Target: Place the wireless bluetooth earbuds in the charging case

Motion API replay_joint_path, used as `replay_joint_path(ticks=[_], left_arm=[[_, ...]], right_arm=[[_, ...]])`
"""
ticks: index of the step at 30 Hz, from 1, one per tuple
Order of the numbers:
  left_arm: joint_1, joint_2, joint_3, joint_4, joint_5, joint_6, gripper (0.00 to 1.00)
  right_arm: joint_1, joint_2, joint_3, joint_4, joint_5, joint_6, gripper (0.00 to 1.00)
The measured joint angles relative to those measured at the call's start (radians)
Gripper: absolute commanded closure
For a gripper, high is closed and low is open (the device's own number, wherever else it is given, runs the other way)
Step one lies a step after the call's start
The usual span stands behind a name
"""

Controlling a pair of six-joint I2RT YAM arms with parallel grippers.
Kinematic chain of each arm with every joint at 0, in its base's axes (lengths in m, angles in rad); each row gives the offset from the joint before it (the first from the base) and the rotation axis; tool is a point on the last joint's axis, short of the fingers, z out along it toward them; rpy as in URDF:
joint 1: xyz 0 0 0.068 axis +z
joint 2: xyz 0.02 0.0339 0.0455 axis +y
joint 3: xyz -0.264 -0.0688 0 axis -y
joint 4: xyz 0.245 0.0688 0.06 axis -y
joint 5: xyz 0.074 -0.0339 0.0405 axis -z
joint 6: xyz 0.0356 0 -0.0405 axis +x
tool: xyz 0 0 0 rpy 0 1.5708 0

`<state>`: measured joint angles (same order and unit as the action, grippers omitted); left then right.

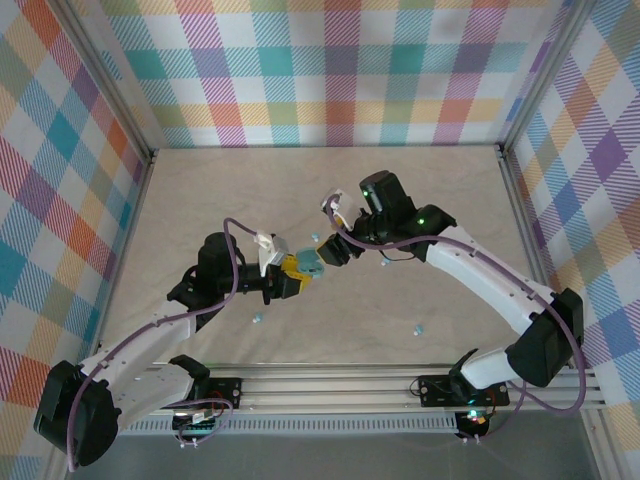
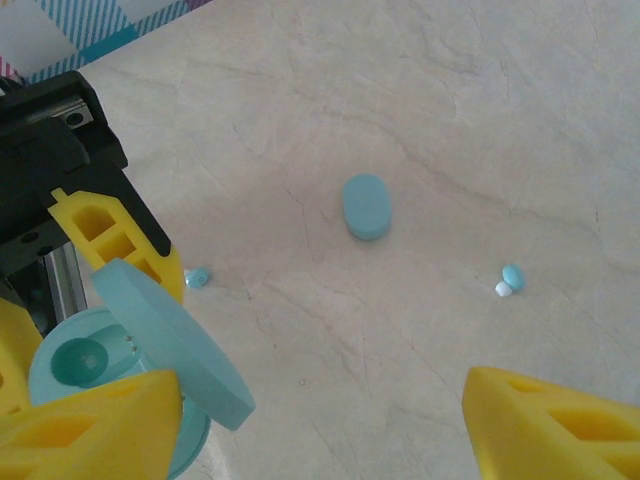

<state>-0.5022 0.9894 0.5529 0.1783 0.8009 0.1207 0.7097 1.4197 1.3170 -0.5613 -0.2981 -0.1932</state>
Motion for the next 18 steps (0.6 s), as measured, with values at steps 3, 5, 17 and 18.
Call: replay_joint_path(ticks=[3, 5, 17, 18], left_arm=[[0.000, 0.006, 0.000, 0.002, -0.014, -0.009, 0.81], [0.000, 0.011, 0.000, 0.009, -0.026, -0.021, 0.80], [0.000, 0.067, 0.000, 0.062, -0.055, -0.085, 0.79], [0.000, 0.068, 0.000, 0.062, -0.055, -0.088, 0.79]], right_arm=[[0.000, 0.000, 0.000, -0.009, 0.002, 0.027, 0.26], [0.000, 0.000, 0.000, -0.014, 0.002, 0.045, 0.26], [-0.004, -0.004, -0.005, -0.023, 0.009, 0.127, 0.27], [-0.004, -0.005, -0.010, -0.023, 0.008, 0.126, 0.27]])
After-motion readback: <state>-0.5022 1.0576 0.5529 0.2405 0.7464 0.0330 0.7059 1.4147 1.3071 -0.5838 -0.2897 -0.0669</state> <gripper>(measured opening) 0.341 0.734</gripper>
